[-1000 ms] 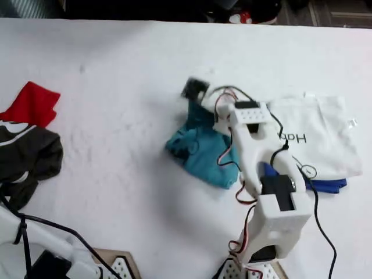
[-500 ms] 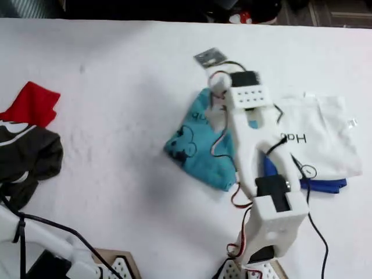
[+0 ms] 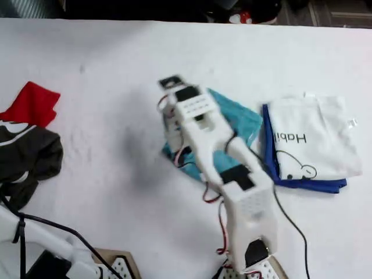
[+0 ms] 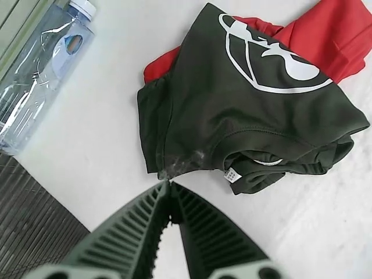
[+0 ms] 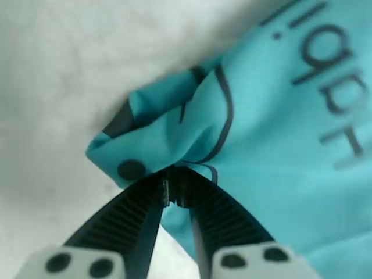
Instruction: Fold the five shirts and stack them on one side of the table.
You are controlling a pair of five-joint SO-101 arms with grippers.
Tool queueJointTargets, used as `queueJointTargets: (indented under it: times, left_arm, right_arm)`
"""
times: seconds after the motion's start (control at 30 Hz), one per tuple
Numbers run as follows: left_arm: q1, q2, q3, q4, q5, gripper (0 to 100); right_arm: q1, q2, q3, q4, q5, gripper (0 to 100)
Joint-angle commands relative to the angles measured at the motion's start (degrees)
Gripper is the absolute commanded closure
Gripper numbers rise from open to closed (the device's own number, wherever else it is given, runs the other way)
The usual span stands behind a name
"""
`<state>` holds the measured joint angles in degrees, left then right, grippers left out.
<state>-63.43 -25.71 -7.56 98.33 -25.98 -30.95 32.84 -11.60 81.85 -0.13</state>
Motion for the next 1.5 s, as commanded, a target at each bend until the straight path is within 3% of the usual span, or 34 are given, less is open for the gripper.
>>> queueJointTargets:
  times: [0.0, 0.27, 0.47, 0.77, 0.93, 1.1, 1.33, 1.47]
  left_arm:
    - [-0.1, -1.5, -0.3, -0.8, -0.1, 98]
    - [-0.2, -1.6, -0.4, -1.0, -0.1, 98]
    - [-0.1, -1.6, -0.4, -1.0, -0.1, 98]
    - [0.0, -1.6, -0.4, -1.0, -0.1, 98]
    - [0.0, -1.6, -0.4, -1.0, -0.1, 98]
    - [0.0, -1.6, -0.4, -1.0, -0.1, 98]
    - [0.0, -1.6, -0.4, -1.0, -0.1, 98]
    - [0.0, -1.6, -0.4, -1.0, -0.3, 98]
  right_arm:
    - [-2.9, 1.5, -2.5, -1.9, -0.4, 98.1]
    - [-0.3, -14.7, -4.3, 4.4, -0.1, 98.1]
    - [4.5, -27.1, -4.2, 16.4, -0.4, 98.1]
    - [17.4, -46.9, 5.4, 15.4, -0.4, 98.1]
    - [19.0, -52.9, 16.3, 14.9, -10.5, 98.1]
    - [18.2, -53.1, 24.2, 0.7, -16.5, 95.8]
    - [15.2, -50.3, 38.8, -21.5, -26.3, 58.5]
    - [13.8, -45.1, 40.5, -27.3, -31.3, 57.3]
